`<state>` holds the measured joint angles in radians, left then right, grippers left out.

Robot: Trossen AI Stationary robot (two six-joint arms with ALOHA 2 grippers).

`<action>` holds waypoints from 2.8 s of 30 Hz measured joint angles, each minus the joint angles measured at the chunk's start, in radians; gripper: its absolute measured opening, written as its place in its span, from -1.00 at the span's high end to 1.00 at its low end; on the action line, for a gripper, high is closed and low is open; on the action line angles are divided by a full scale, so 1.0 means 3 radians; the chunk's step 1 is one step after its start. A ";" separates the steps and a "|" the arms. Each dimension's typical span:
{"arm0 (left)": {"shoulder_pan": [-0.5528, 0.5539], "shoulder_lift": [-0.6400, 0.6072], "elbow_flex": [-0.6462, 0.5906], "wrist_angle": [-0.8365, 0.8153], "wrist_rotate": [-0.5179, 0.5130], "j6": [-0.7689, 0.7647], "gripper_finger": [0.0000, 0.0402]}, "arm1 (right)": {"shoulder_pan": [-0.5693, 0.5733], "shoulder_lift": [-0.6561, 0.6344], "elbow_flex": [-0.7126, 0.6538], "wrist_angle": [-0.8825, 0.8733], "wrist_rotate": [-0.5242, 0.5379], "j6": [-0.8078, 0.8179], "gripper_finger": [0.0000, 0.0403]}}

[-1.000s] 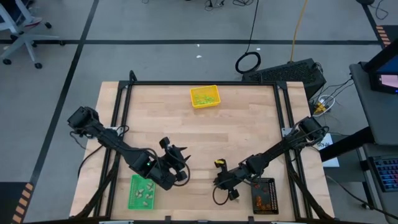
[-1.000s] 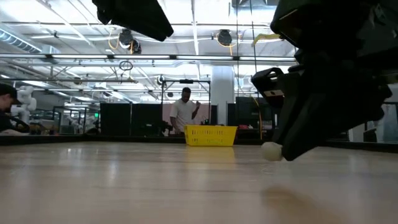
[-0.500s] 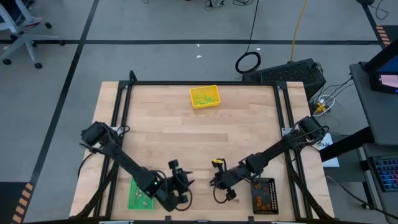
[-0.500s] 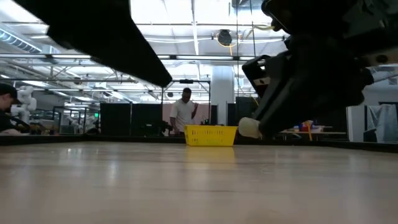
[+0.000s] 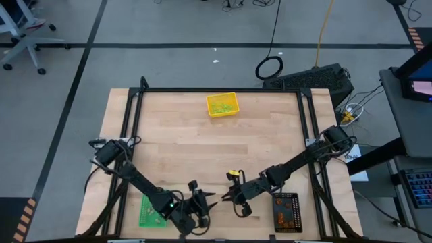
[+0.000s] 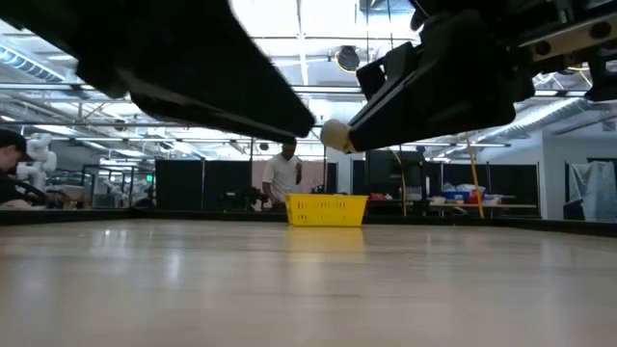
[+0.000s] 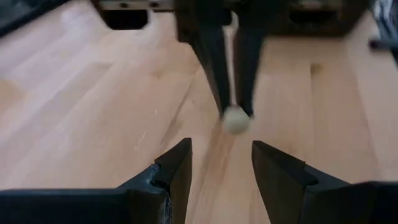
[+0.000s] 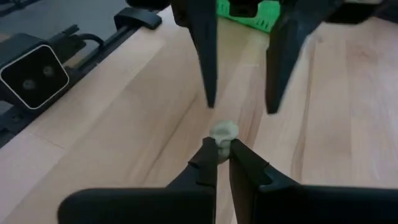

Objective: Sort Halloween decoration
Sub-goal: Put the white skull toy into the green bin

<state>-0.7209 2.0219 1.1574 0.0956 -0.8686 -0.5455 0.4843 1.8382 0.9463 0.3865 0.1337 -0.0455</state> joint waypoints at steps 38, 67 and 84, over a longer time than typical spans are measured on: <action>0.0128 -0.0001 -0.0004 0.0622 -0.0201 -0.2009 0.17 | 0.0008 -0.0006 0.0003 0.0346 0.0427 -0.0504 0.98; 0.0084 -0.0016 0.0006 0.0626 -0.0374 -0.1726 0.82 | 0.0076 -0.0113 0.0005 -0.0051 0.0491 -0.0310 0.51; 0.0008 -0.0616 0.0006 0.0004 0.0252 0.0833 0.83 | 0.0212 -0.0384 0.0003 -0.0797 0.0324 0.0420 0.03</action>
<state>-0.7184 1.8371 1.1592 0.0967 -0.7931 -0.2956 0.5479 1.7229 0.9470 0.1473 0.2310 0.0806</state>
